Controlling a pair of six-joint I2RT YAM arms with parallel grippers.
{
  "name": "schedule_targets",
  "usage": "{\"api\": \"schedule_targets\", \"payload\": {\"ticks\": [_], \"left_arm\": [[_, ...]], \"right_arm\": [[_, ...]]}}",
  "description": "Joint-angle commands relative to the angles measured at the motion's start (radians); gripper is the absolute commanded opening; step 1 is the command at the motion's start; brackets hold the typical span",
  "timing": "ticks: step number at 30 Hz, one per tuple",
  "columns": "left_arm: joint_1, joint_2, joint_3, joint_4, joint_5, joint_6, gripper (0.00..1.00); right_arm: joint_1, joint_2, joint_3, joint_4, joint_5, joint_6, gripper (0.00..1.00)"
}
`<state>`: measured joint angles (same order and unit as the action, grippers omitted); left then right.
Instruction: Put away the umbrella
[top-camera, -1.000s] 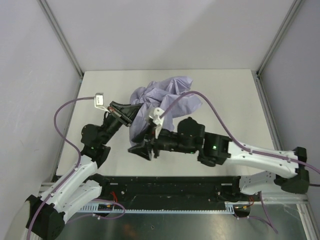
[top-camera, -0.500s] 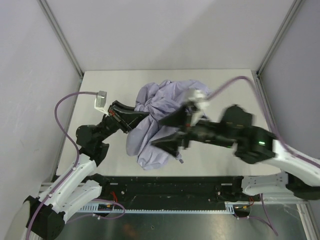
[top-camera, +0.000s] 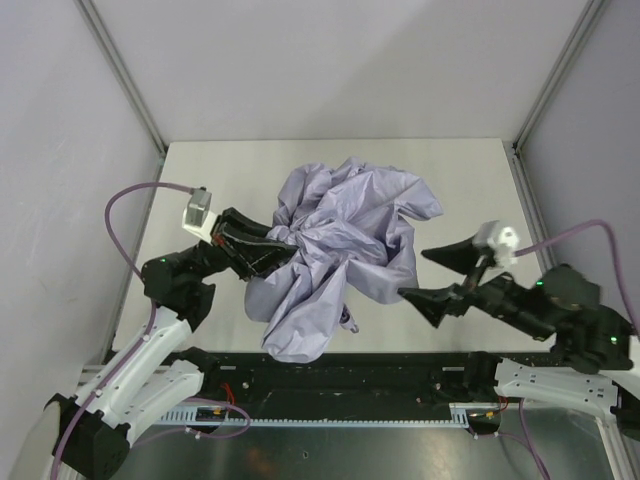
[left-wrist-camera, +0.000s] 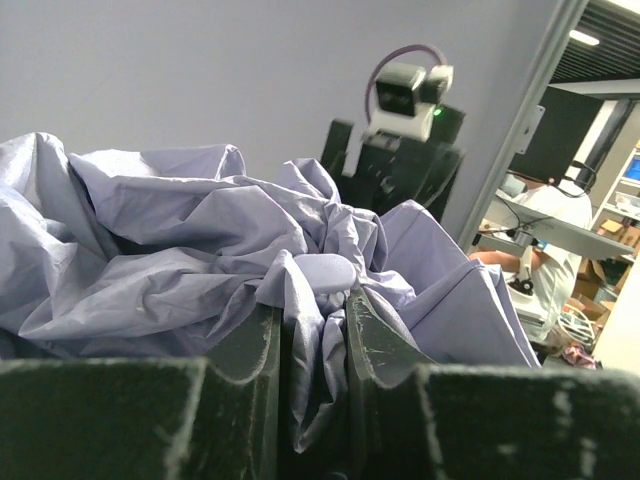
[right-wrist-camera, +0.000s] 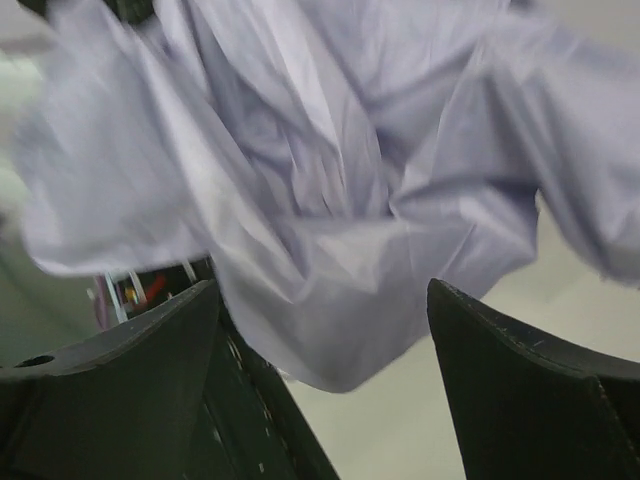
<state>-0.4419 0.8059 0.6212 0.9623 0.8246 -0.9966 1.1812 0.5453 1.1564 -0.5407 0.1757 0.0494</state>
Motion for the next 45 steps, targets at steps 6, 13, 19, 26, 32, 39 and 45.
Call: {"api": "schedule_targets", "payload": {"ticks": [6, 13, 19, 26, 32, 39, 45], "left_arm": [[0.006, -0.002, 0.054, 0.200, 0.027, -0.088, 0.00], [0.006, 0.021, 0.053, 0.177, -0.087, -0.063, 0.00], [0.006, 0.122, 0.069, 0.152, -0.225, -0.017, 0.00], [0.003, 0.239, 0.062, 0.151, -0.288, 0.043, 0.00], [-0.023, 0.216, 0.007, 0.150, -0.287, 0.022, 0.00], [-0.037, 0.139, -0.079, 0.130, -0.282, -0.030, 0.00], [-0.036, 0.150, -0.095, 0.119, -0.252, -0.144, 0.00]], "right_arm": [[-0.019, 0.050, -0.065, -0.034, -0.020, -0.030, 0.76], [-0.032, 0.075, -0.057, 0.057, -0.340, 0.006, 0.13], [-0.012, 0.204, -0.051, 0.287, -0.621, 0.162, 0.00], [0.088, 0.502, 0.063, 0.466, -0.546, 0.284, 0.00], [0.056, 0.685, 0.164, 0.465, -0.450, 0.317, 0.00], [-0.057, 0.794, 0.211, 0.509, -0.553, 0.352, 0.00], [-0.097, 0.842, 0.267, 0.472, -0.579, 0.364, 0.12]]}}
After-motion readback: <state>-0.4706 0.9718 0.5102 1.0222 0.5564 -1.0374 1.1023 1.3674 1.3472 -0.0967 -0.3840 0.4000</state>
